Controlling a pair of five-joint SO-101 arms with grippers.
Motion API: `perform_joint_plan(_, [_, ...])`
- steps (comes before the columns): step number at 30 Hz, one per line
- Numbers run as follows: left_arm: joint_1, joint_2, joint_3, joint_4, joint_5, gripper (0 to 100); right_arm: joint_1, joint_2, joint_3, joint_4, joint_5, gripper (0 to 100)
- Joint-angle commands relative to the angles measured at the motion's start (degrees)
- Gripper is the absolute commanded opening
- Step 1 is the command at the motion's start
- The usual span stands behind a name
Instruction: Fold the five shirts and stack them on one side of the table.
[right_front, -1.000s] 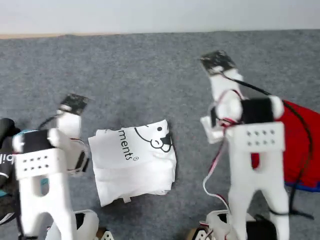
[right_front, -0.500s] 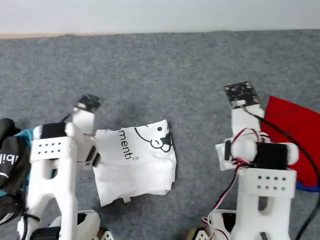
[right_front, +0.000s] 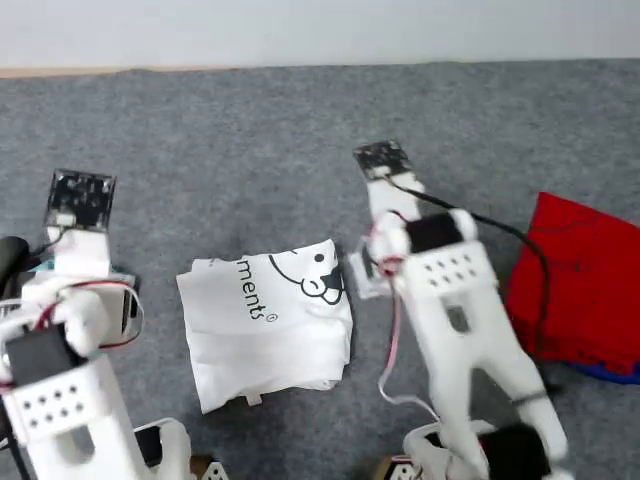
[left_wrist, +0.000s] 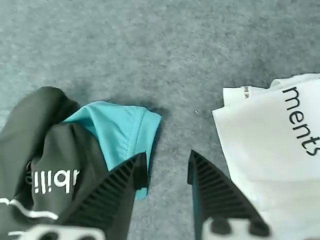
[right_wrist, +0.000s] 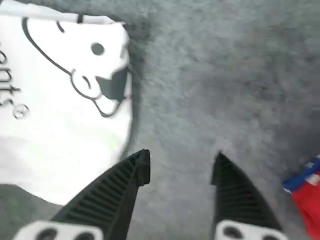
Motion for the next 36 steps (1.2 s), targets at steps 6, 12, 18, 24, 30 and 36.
perform_joint_plan(6, [-4.1, -10.7, 7.9, -3.3, 0.2, 14, -7.0, 18.3, -18.9, -1.0, -3.3, 25.1])
perform_joint_plan(12, [-6.4, -15.2, 15.5, -9.5, 0.2, 14, -7.6, 30.5, -29.6, -0.7, -3.3, 25.0])
perform_joint_plan(18, [-6.1, -17.1, 16.4, -9.8, 0.2, 14, -7.6, 39.4, -36.4, -0.8, -3.5, 24.9])
perform_joint_plan(24, [-6.1, -17.2, 16.4, -9.8, 0.2, 14, -7.7, 47.0, -41.3, -1.9, -3.6, 24.8])
perform_joint_plan(30, [-6.1, -17.1, 16.5, -9.8, 0.2, 14, -8.1, 53.4, -44.9, -1.5, -3.2, 19.4])
perform_joint_plan(36, [-6.1, -17.3, 18.2, -9.8, 0.2, 14, -8.0, 55.8, -47.8, -1.2, 3.5, 2.0])
